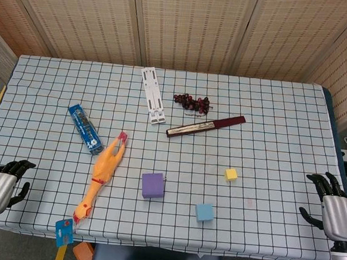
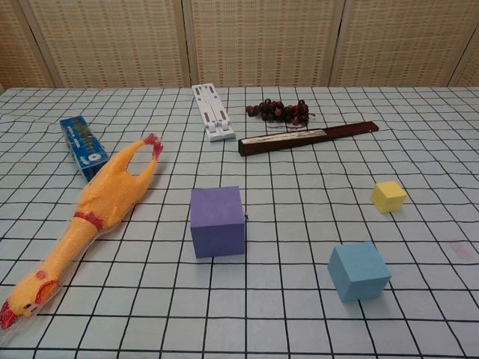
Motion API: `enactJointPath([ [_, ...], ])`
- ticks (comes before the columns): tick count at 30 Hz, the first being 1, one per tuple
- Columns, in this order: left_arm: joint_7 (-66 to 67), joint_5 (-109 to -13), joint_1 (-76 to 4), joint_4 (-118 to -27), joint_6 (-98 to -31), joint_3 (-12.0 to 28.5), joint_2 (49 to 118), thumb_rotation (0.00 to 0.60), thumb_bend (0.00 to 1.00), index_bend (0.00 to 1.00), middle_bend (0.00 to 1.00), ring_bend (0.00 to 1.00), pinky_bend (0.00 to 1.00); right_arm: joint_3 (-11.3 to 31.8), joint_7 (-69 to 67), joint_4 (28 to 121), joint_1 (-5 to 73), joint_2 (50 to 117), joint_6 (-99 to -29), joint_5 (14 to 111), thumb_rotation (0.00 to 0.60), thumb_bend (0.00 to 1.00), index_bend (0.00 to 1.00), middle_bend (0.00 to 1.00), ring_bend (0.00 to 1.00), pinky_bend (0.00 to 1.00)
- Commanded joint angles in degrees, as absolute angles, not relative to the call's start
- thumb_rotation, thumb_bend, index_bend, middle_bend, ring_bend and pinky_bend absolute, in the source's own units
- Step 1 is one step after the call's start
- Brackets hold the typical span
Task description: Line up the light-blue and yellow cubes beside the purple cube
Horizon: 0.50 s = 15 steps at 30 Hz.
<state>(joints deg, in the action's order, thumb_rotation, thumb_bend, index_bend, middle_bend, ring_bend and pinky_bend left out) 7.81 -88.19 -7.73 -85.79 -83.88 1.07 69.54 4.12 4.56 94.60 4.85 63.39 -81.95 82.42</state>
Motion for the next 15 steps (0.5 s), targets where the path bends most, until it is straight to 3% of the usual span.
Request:
enactJointPath([
  [1,7.88,-88.19,-7.67,-85.79,-84.07,1.14,69.53,0.600,0.49,0.27,0.26,0.25,0.44,3.95,4.90,94.75,4.95,63.29,-81.55,82.28,0.600,0.10,0.21,0.19,0.06,0.39],
  [11,7.27,-88.16,-7.44,-85.99,-84.52,1.21,69.26,0.600,0.49,0.28,0.26,0.25,0.45,3.68,5.04,94.75,5.31,63.33,-80.84,82.56,0.600,0.10,0.23,0.19,0.07,0.41],
  [15,5.19,-87.65,-7.60,-85.48,-84.46,1.77,69.11,0.600,0.49,0.28,0.26,0.25,0.45,3.57,6.06,91.69,6.27,65.32,-80.14,83.53,0.600,0.10,0.27,0.25,0.19,0.50],
])
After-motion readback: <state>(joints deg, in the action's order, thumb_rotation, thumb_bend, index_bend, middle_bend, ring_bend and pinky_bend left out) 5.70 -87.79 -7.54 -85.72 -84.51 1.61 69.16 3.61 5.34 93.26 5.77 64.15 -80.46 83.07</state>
